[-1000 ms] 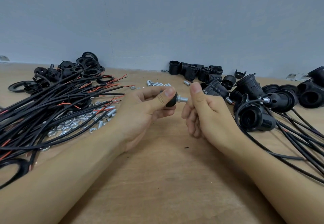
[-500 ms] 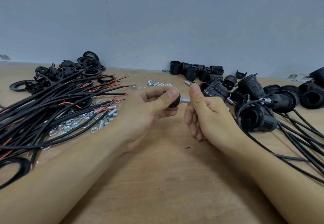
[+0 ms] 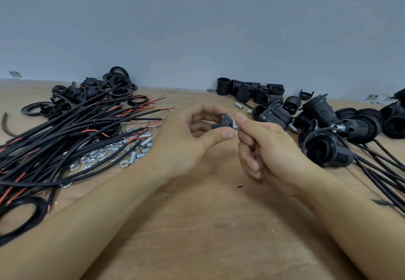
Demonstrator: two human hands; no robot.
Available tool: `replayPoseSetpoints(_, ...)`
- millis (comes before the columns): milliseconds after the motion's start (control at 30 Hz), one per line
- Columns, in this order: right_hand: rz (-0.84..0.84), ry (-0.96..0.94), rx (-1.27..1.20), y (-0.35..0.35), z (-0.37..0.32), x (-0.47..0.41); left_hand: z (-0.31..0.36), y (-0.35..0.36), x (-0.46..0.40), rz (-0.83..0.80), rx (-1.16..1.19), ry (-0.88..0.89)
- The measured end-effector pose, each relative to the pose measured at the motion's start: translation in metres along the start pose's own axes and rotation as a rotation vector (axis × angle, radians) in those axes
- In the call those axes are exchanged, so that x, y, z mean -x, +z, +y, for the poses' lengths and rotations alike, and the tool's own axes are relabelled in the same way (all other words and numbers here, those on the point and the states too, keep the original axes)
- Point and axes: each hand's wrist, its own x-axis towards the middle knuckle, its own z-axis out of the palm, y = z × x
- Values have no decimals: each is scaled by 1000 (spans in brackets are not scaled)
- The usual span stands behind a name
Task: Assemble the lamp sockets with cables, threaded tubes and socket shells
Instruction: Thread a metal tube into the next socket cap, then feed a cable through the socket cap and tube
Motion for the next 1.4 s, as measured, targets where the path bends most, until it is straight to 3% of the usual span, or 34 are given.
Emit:
replayPoseSetpoints(67, 68, -4, 4, -1, -2, -1, -3, -15, -7, 0, -245, 24)
replayPoseSetpoints(133, 146, -26, -2, -6, -5, -2, -9, -45, -16, 102, -729, 24)
replayPoseSetpoints(200, 160, -61, -34, -11, -9, -2, -16, -77, -23, 181, -1173, -110)
replayPoseSetpoints(300, 102, -69, -32, -13, -7, -1, -26, -99, -23, 177, -1405, -399)
replayPoseSetpoints(400, 70, -33, -3, -11, -2, -2, -29, -101, -24, 235, -1328, -382)
replayPoseSetpoints(500, 85, -23, -26, -13, -1, -3, -28, -103, -26, 376, -1240, -209)
replayPoseSetpoints(567, 113, -27, -76, -15, -2, -4, -20, -104, -26, 565, -1094, 76)
replayPoseSetpoints(633, 121, -28, -119, -18, -3, -4, -1, -101, -24, 745, -923, 525)
replayPoseSetpoints(700, 110, -18, -146, -19, -3, -4, 15, -94, -19, 824, -719, 807)
replayPoseSetpoints(733, 98, -9, -155, -20, -3, -4, 22, -91, -18, 843, -545, 802)
replayPoseSetpoints(833, 38, 14, -175, -21, 0, -5, 31, -77, -17, 846, -23, 568)
replayPoseSetpoints(967, -46, 0, -170, -21, 1, -5, 25, -61, -17, 856, 260, 349)
replayPoseSetpoints(1067, -72, -11, -199, -23, 2, -5, 20, -56, -18, 838, 351, 316)
replayPoseSetpoints(1400, -170, -51, -271, -22, 3, -6, 23, -38, -13, 803, 309, 294)
